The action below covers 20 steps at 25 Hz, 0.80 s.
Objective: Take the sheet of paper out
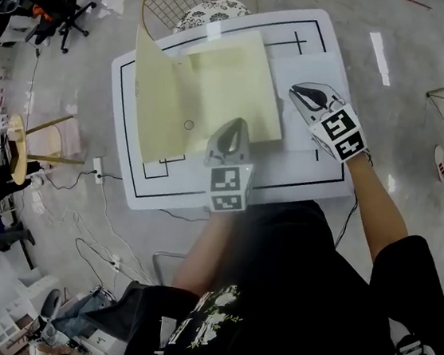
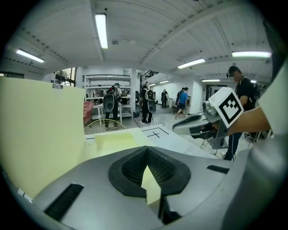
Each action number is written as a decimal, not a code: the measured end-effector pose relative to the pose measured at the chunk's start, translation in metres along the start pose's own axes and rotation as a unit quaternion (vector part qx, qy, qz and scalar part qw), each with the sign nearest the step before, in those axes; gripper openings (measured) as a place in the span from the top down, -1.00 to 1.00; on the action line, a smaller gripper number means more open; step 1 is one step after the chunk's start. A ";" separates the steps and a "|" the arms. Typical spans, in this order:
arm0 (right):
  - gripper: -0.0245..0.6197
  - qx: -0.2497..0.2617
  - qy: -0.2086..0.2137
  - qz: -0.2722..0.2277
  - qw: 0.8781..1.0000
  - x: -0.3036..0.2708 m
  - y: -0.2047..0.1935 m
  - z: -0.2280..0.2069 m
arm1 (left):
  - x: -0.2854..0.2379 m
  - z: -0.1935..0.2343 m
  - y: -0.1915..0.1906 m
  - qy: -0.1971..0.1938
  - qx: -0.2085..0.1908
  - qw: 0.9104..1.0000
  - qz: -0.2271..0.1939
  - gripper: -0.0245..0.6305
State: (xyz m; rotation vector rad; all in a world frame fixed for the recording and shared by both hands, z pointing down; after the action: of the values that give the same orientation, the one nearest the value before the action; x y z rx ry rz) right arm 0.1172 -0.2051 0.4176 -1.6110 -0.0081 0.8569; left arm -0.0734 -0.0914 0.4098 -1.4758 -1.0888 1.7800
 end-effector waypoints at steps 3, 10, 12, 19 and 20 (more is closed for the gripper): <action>0.90 -0.045 -0.039 -0.074 0.995 0.015 0.022 0.009 | 0.000 0.004 0.005 -0.001 -0.003 1.000 -0.010 0.93; 0.92 -0.099 -0.134 -0.192 0.967 0.057 0.058 0.043 | 0.013 0.017 0.036 -0.003 0.000 0.998 -0.064 0.93; 0.92 -0.100 -0.167 -0.208 0.959 0.073 0.064 0.051 | 0.023 0.020 0.047 -0.005 -0.004 0.997 -0.083 0.93; 0.92 -0.055 -0.213 -0.222 0.950 0.098 0.075 0.085 | 0.058 0.007 0.085 -0.025 -0.026 0.984 -0.174 0.93; 0.92 -0.058 -0.217 -0.220 0.949 0.100 0.073 0.088 | 0.061 0.005 0.087 -0.029 -0.029 0.983 -0.178 0.93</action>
State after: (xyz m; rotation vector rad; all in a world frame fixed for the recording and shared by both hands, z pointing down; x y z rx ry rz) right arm 0.1104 -0.1030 0.3056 -1.4178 -0.7149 0.8477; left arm -0.0859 -0.0853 0.3046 -1.1781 -1.3488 1.5581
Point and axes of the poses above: the fingertips, and each gripper's own axes: x backward along the fingers, z to its left, y out of its top, the point moved 9 cm from there along x, backward along the fingers, and after that the axes turned 2 degrees about z, right-handed, at the moved point
